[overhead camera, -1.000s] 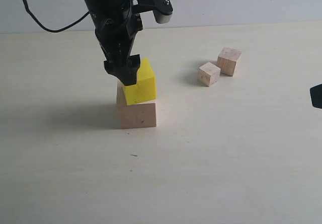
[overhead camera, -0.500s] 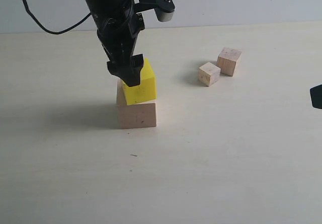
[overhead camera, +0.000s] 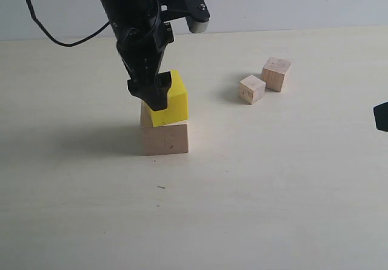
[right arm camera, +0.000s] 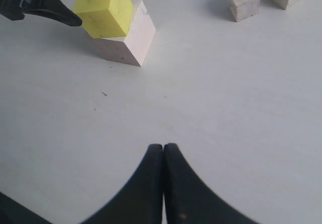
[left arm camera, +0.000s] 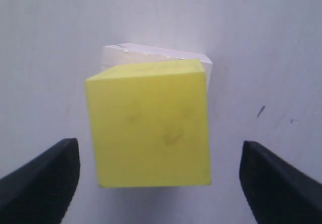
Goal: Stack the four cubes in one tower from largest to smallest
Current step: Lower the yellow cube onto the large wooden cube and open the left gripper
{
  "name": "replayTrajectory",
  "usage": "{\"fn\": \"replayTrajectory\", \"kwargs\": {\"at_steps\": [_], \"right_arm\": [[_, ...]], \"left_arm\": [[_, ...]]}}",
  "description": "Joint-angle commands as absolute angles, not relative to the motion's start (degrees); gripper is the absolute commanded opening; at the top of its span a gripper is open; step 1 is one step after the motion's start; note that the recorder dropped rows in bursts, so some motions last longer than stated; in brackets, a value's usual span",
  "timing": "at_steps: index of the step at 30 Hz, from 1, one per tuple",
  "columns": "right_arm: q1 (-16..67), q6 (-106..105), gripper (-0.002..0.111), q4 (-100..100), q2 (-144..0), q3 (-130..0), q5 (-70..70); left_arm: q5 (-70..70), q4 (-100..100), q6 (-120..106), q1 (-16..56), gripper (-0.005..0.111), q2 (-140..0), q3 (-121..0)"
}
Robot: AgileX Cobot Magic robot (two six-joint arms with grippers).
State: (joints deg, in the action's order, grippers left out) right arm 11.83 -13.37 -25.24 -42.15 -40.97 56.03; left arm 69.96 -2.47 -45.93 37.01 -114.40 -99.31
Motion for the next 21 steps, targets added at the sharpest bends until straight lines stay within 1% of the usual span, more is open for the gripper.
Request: {"fn": "replayTrajectory", "kwargs": {"at_steps": [1,21], "right_arm": [[11.6,-13.6,0.000,-25.5,-42.0,-40.8,56.0],[11.6,-13.8,0.000,-25.5,-42.0,-40.8,56.2]], "left_arm": [[70.0,-3.1,-46.3,37.0,0.082,-114.0,-98.0],[67.0,-0.8,-46.6,36.5,0.082,-114.5,-98.0]]}}
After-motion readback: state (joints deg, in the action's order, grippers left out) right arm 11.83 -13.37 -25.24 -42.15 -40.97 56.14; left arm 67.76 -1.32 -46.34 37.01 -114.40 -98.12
